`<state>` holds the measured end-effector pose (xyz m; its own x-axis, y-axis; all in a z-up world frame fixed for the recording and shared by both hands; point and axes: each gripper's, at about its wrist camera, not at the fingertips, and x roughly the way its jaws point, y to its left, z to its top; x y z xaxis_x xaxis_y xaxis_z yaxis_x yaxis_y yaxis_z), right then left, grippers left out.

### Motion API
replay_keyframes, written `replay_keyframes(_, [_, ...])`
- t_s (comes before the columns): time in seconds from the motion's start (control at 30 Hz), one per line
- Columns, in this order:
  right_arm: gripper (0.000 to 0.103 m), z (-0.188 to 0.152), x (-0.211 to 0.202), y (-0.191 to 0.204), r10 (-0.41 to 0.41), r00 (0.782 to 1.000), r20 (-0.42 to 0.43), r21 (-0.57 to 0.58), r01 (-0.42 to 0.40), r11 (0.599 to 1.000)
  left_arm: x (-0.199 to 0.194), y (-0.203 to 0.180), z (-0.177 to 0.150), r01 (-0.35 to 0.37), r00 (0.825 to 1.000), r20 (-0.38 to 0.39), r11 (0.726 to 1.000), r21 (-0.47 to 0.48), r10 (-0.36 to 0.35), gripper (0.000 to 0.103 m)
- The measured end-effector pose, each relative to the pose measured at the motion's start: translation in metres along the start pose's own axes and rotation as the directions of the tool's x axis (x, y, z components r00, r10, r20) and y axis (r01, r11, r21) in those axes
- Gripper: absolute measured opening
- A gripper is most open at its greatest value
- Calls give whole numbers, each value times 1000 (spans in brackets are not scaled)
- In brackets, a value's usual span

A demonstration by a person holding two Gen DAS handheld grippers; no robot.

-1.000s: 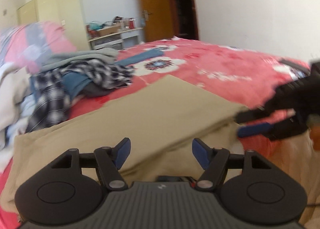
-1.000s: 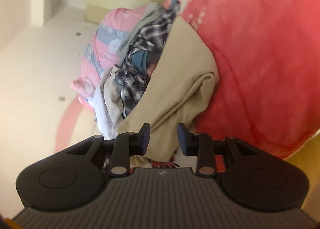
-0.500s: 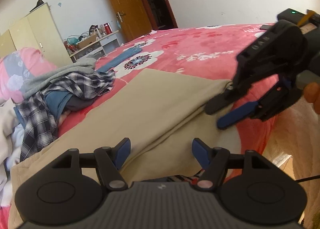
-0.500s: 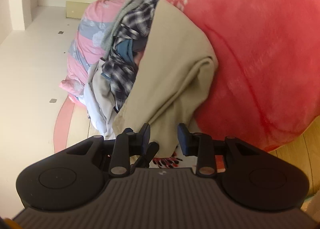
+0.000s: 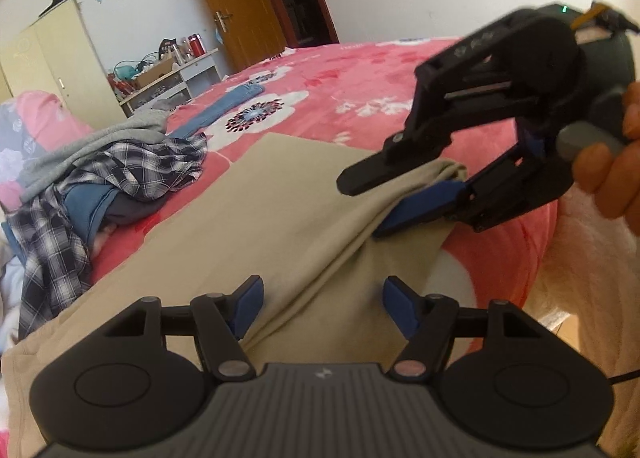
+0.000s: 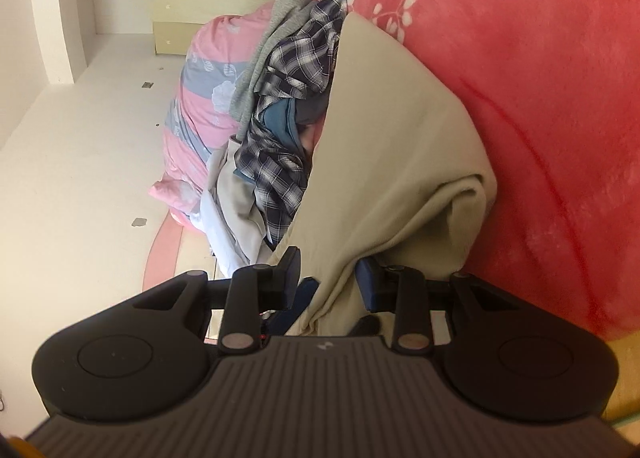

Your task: Fold clothes

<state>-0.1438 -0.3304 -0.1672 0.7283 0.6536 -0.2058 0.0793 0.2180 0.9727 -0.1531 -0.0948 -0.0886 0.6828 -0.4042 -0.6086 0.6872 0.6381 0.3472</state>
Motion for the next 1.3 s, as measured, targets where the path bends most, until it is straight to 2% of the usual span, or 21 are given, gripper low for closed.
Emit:
replay_keyframes(0.07, [30,-1,-5,0,4,1000,3,-4,-4,1000,1,2,2,6,1000,3,1000,-9,-6,54])
replay_keyframes(0.13, [30,-3,-14,-1,11,1000,9,-6,-11,1000,1,4,4,13,1000,7,1000,-23,-13,41])
replay_keyframes(0.23, [30,-7,-28,-5,0,1000,23,-12,0,1000,-1,7,8,19,1000,20,999,-41,-18,31])
replay_keyframes(0.37, [30,-13,-40,-15,-11,999,38,7,10,1000,-2,11,10,40,999,22,997,-67,-39,25])
replay_keyframes(0.53, [30,-17,-41,-27,-19,999,40,41,17,999,-7,27,16,62,997,53,982,-176,-53,17])
replay_keyframes(0.6, [30,-17,-38,-27,4,999,37,52,-6,999,-8,25,16,43,997,65,986,-162,-32,16])
replay_keyframes(0.77, [30,-14,-25,-16,126,992,6,62,-127,990,-13,11,18,-12,996,83,997,-80,18,15])
replay_keyframes(0.9, [30,-2,-7,-11,99,995,15,48,-99,994,-12,15,16,16,997,71,995,-103,-9,16])
replay_keyframes(1.07, [30,8,7,-7,94,995,38,39,-96,995,-10,13,17,29,998,54,996,-80,-25,29])
replay_keyframes(1.17, [30,9,10,-6,127,990,53,36,-129,991,-5,11,17,15,999,46,997,-71,-12,30])
replay_keyframes(1.3, [30,8,10,-8,177,981,79,31,-179,983,6,3,17,-15,1000,2,1000,-14,16,40])
